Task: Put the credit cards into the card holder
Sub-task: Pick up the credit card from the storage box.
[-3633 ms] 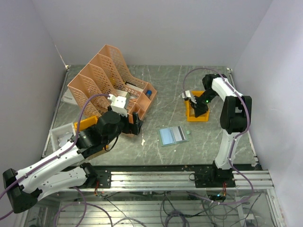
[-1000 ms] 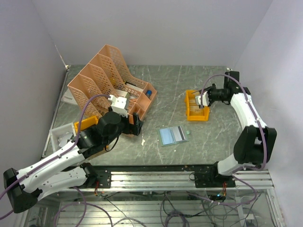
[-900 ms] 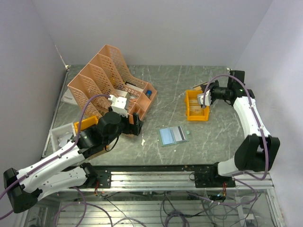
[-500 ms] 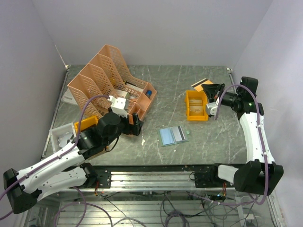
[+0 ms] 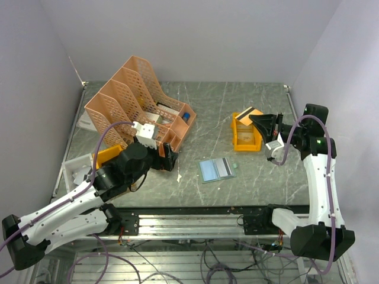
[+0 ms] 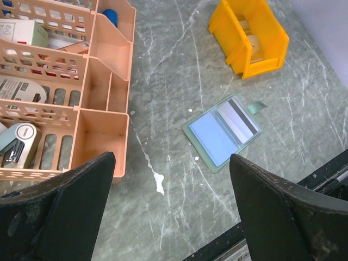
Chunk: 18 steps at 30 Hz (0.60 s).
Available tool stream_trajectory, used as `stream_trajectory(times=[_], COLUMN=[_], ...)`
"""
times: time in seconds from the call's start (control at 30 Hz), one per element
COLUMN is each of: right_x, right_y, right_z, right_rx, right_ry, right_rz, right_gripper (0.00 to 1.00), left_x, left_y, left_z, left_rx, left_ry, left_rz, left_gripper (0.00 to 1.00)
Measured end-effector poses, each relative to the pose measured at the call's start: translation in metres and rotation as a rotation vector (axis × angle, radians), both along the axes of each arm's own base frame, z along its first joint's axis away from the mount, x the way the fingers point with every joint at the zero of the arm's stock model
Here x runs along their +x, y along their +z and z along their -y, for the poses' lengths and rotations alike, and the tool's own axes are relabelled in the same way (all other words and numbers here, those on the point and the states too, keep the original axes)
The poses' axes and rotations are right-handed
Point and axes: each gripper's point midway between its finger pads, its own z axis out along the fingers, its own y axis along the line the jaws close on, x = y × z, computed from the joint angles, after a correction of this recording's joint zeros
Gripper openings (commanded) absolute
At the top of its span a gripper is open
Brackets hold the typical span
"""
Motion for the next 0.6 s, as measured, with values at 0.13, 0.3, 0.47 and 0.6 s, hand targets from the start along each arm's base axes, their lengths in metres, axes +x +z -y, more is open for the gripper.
stream_trajectory(times=[0.13, 0.3, 0.47, 0.6], right_x=[-0.012, -0.030, -0.045, -0.050], right_y=[-0.003, -0.002, 0.002, 0.006], right_z=[-0.004, -0.010, -0.014, -0.016], right_rx=[0.028, 0.070, 0.107, 0.135], right_ry=[0.023, 0.053, 0.078, 0.081], right_rz=[-0.058, -0.136, -0.197, -0.259], right_gripper=[0.00, 0.00, 0.00, 0.00], left_x=[-0.001, -0.002, -0.002, -0.003], left_y=[0.005, 0.011, 0.011, 0.012], left_z=[0.001, 0.004, 0.005, 0.007], left_rx=[-0.018, -0.048, -0.054, -0.063], left_ry=[-0.006, -0.018, -0.024, -0.033], left_rz=[0.008, 0.019, 0.019, 0.018], left_gripper=[0.97, 0.97, 0.97, 0.96])
